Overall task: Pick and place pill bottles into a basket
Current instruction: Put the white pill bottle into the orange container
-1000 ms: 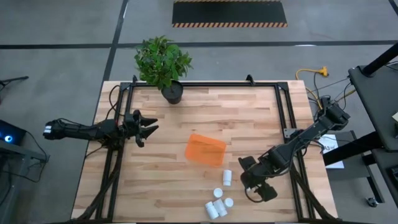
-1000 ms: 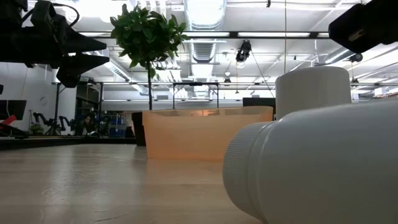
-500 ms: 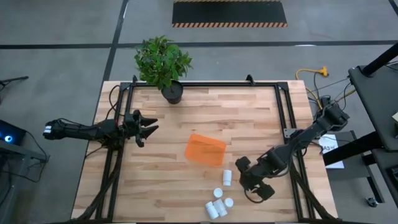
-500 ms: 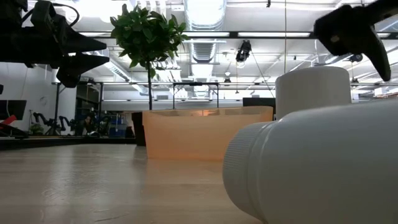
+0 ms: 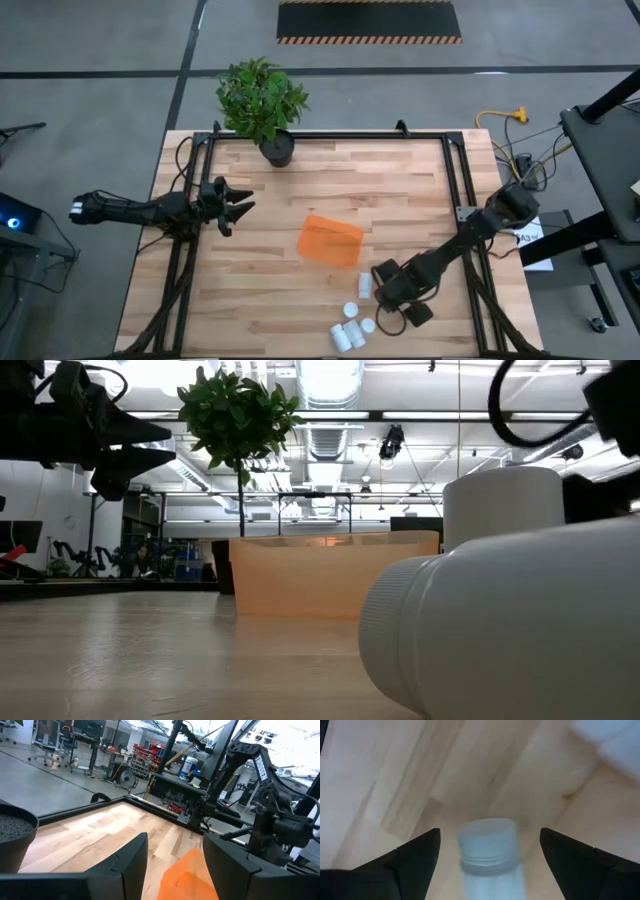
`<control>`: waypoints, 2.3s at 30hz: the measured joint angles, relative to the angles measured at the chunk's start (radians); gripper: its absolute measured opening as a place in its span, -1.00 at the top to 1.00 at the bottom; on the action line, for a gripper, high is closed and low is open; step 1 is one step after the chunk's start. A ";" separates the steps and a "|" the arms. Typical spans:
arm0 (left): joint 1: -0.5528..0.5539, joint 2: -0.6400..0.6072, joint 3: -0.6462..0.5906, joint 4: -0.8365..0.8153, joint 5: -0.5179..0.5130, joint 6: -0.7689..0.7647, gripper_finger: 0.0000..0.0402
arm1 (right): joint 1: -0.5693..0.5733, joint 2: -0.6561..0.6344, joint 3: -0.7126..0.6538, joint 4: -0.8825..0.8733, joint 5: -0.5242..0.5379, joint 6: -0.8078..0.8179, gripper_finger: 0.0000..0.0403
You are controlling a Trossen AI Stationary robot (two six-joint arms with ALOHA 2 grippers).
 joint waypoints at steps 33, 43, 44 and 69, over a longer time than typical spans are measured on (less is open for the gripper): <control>0.000 0.000 0.000 0.000 0.000 0.000 0.14 | -0.014 0.018 0.000 0.012 -0.045 -0.009 0.29; 0.000 0.000 0.000 0.000 0.000 0.000 0.14 | -0.081 -0.179 -0.030 0.052 0.177 0.156 0.29; 0.000 0.000 0.000 0.000 0.000 0.000 0.14 | -0.090 -0.217 -0.047 0.079 0.217 0.188 0.29; 0.000 0.005 0.000 0.000 0.000 0.000 0.14 | -0.374 -0.523 -0.742 1.510 0.612 0.406 0.29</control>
